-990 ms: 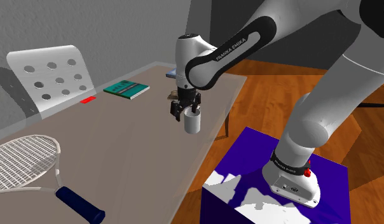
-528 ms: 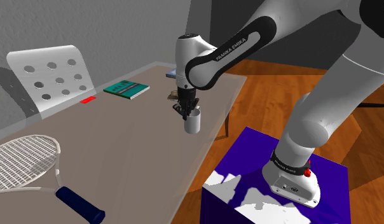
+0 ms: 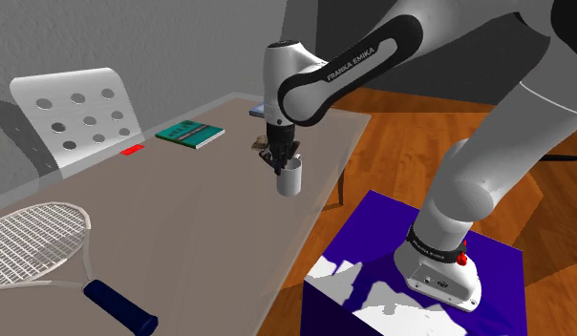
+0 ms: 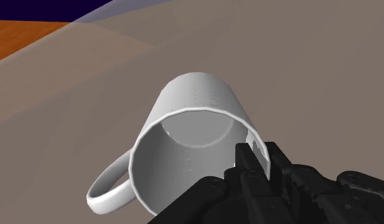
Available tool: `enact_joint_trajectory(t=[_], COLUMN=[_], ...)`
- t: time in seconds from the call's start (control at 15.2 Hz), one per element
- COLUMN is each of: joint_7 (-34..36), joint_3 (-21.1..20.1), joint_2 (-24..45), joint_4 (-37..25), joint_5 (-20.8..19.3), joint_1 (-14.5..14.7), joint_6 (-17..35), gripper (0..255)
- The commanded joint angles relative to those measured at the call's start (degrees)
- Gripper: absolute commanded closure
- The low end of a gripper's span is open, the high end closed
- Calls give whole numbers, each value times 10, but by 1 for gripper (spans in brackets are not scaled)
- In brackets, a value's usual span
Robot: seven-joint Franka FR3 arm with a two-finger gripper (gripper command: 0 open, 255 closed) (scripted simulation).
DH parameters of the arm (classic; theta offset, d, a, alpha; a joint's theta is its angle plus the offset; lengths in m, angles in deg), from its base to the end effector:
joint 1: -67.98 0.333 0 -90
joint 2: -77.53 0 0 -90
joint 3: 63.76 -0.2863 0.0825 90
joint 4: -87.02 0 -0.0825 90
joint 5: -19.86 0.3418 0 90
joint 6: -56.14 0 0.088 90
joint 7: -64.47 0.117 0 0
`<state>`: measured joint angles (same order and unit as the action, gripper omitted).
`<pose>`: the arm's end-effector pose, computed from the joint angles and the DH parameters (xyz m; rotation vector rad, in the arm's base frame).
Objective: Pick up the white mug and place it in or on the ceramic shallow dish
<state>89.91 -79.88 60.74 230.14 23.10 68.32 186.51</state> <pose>0.3998 0.1190 0.3796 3.1116 -0.3139 0.1091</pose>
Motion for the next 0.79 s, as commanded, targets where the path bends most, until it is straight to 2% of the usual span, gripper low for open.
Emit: enact_joint_trajectory(t=[0.0, 0.73], joint_7=[-2, -10], joint_3=[2, 11], joint_2=[-8, -44], joint_4=[-10, -67], joint_5=[1, 6], joint_1=[0, 1], joint_6=[-18, -110], gripper=[255, 255])
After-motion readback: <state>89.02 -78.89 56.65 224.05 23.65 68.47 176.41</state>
